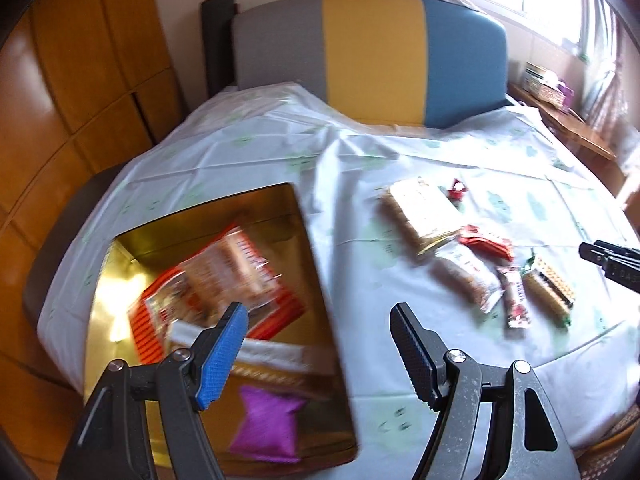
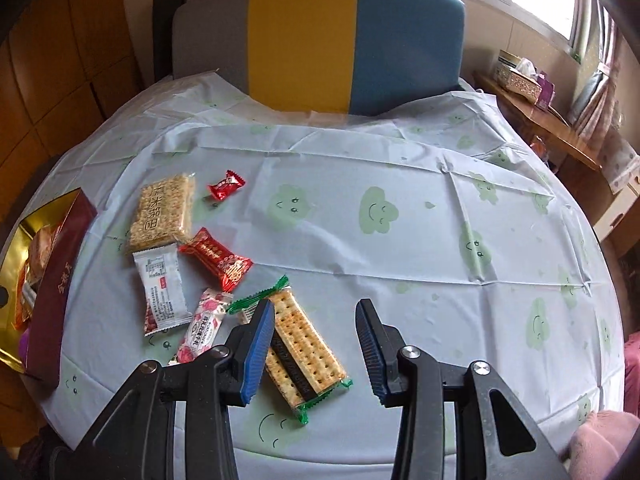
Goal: Organize snacks
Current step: 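Move the left tool to the clear rice-cracker bag on the cloth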
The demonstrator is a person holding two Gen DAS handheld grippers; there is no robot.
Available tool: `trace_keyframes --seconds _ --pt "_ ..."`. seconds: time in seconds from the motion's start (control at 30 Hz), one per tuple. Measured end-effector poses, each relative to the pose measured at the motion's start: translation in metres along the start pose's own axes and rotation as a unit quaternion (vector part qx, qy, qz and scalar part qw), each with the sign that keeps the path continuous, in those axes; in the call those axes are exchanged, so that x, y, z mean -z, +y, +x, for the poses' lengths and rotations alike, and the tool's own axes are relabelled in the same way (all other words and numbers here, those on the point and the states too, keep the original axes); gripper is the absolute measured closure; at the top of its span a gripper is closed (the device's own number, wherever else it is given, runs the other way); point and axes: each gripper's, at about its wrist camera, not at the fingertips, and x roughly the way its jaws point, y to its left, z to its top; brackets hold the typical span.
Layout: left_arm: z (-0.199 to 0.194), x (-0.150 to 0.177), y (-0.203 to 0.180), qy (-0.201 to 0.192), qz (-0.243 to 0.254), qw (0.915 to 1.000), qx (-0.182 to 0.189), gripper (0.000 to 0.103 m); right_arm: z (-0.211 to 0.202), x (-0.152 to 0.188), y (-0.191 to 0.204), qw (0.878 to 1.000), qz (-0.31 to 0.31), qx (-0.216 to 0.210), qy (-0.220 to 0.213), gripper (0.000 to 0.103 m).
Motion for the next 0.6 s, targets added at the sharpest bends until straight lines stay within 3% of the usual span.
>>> trace_keyframes --seconds 0.2,0.3,0.6 --pt "0.03 -0.033 -0.036 0.026 0.008 0.9993 0.027 0.029 -0.004 -0.001 -0.009 1.0 0.027 -0.005 -0.002 0.06" --pt "0.053 -0.049 -0.05 0.043 0.006 0.9986 0.031 0.018 -0.004 -0.002 -0.009 1.0 0.027 -0.006 -0.003 0.06" --pt "0.125 -0.09 -0.078 0.103 -0.035 0.9922 0.059 0.012 -0.005 -0.003 -0.01 0.999 0.032 -0.02 -0.003 0.06"
